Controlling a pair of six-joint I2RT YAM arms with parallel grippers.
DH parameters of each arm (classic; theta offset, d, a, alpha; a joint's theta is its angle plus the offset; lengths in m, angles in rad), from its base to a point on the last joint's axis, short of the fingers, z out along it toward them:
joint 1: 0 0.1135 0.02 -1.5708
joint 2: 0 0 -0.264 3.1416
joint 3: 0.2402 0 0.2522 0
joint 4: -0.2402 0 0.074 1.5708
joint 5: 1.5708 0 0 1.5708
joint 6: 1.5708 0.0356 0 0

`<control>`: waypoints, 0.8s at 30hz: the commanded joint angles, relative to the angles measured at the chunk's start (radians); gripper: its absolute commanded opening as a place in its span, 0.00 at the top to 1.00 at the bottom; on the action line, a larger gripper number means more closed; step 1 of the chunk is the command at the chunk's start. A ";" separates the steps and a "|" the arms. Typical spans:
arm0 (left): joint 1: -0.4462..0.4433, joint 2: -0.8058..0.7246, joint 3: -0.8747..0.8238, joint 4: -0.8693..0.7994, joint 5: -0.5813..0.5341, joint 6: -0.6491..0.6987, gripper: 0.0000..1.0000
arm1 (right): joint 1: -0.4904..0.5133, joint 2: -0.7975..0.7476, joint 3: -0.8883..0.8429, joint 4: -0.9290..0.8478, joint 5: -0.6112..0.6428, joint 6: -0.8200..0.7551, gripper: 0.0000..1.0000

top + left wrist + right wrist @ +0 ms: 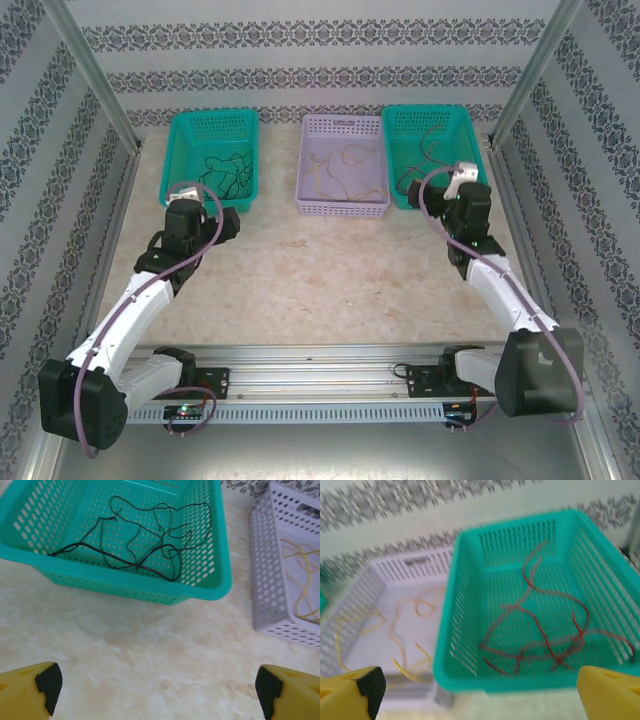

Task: Untangle the cables

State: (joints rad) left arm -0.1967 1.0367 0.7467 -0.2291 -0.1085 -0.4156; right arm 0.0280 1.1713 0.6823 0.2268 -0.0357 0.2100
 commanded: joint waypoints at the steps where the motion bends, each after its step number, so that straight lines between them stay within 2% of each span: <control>1: -0.011 -0.013 -0.029 0.086 -0.086 0.094 0.00 | -0.005 -0.005 -0.099 0.152 0.086 -0.102 0.02; 4: -0.012 0.016 -0.045 0.103 -0.122 0.141 0.00 | -0.006 0.048 -0.144 0.227 0.199 -0.116 0.02; 6: -0.012 0.036 -0.056 0.112 -0.195 0.165 0.00 | -0.017 0.081 -0.206 0.318 0.235 -0.130 0.02; 8: -0.013 0.038 -0.076 0.133 -0.258 0.178 0.00 | -0.016 0.080 -0.236 0.329 0.212 -0.120 0.02; 11: -0.013 0.027 -0.125 0.200 -0.251 0.229 0.00 | -0.014 0.133 -0.319 0.492 0.174 -0.119 0.02; 14: -0.013 0.029 -0.159 0.255 -0.253 0.268 0.00 | -0.011 0.117 -0.382 0.595 0.130 -0.159 0.02; 17: -0.013 0.055 -0.181 0.311 -0.268 0.308 0.00 | -0.006 0.222 -0.385 0.698 0.069 -0.192 0.02; 20: -0.012 0.064 -0.215 0.383 -0.271 0.324 0.00 | -0.001 0.323 -0.401 0.823 0.072 -0.197 0.02; 22: -0.012 0.059 -0.242 0.438 -0.268 0.341 0.00 | 0.008 0.352 -0.374 0.819 0.067 -0.212 0.02; 24: -0.009 0.055 -0.279 0.511 -0.278 0.374 0.00 | -0.007 0.336 -0.293 0.652 0.077 -0.191 0.02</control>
State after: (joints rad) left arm -0.1974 1.0985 0.5076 0.1295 -0.3569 -0.1101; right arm 0.0238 1.5143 0.3126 0.8944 0.0612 0.0254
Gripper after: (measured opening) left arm 0.998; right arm 0.982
